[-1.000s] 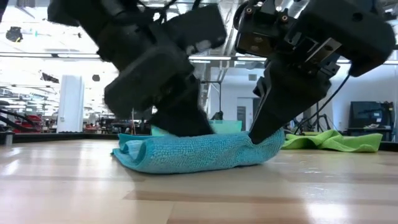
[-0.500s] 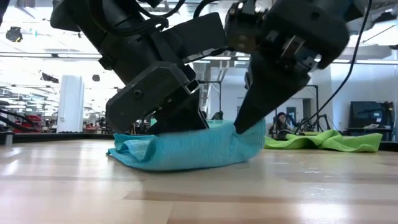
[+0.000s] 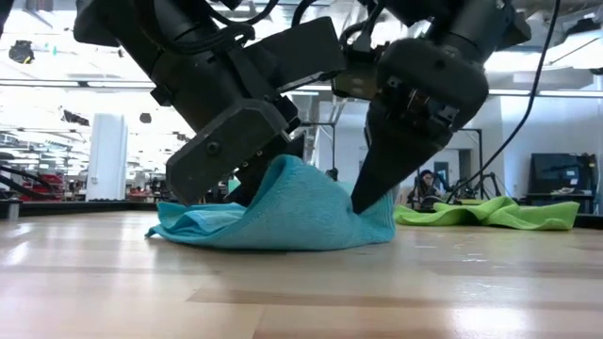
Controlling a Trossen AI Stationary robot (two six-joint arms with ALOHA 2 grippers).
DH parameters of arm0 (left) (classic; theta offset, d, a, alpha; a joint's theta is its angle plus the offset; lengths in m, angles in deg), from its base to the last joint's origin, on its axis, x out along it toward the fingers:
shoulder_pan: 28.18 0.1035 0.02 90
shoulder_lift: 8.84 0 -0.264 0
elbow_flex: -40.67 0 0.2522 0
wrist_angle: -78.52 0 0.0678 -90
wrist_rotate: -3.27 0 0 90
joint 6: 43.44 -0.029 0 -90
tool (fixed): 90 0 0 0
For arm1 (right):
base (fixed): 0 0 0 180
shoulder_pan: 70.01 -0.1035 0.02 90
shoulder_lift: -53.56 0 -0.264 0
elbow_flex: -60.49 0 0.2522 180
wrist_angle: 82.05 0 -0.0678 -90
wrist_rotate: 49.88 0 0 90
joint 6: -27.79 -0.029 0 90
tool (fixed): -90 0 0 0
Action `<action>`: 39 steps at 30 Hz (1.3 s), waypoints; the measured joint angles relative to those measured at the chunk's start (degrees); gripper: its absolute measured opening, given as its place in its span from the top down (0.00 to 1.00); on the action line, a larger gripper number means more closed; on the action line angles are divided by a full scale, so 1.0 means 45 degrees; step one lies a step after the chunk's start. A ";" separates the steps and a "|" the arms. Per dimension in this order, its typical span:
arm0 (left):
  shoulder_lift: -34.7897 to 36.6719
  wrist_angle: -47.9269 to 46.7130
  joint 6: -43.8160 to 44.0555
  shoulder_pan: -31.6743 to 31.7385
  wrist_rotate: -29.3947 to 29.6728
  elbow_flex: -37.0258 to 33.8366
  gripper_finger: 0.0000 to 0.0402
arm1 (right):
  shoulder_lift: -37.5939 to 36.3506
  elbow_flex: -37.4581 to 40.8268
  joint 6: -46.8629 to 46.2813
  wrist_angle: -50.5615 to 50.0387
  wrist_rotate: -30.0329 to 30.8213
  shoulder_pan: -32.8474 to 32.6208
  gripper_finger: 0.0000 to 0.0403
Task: Roll microfiber towels into tight, uniform cylinder then place into a basket
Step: Roll the blue microfiber cloth
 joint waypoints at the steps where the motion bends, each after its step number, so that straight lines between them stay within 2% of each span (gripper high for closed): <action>1: 0.0000 -0.0005 -0.0005 -0.0041 0.0131 0.0000 0.74 | 0.0000 0.0033 0.0001 0.0004 0.0001 0.0042 0.99; 6: 0.0020 -0.1530 0.0117 -0.0328 0.0800 0.0593 0.74 | 0.0000 0.0145 0.0005 -0.0002 0.0063 0.0125 0.98; 13: 0.0034 -0.4798 0.1157 -0.0878 0.1782 0.2134 0.74 | 0.0005 0.0149 0.0031 0.0002 0.0058 0.0120 0.98; 17: 0.0034 -0.5919 0.1790 -0.1448 0.2460 0.2800 0.74 | 0.0010 0.0149 0.0218 0.0010 0.0049 0.0120 0.98; 20: 0.0035 -0.5846 0.1938 -0.1945 0.3156 0.3094 0.74 | 0.0010 0.0149 0.0229 0.0012 0.0032 0.0120 0.98; 25: 0.0049 -0.4535 0.1797 -0.2406 0.4412 0.3172 0.74 | 0.0010 0.0149 0.0234 0.0007 0.0015 0.0120 0.98; 39: 0.0034 -0.2834 0.1482 -0.1618 0.3003 0.2861 0.74 | 0.0015 0.0149 0.0234 0.0002 -0.0015 0.0120 0.98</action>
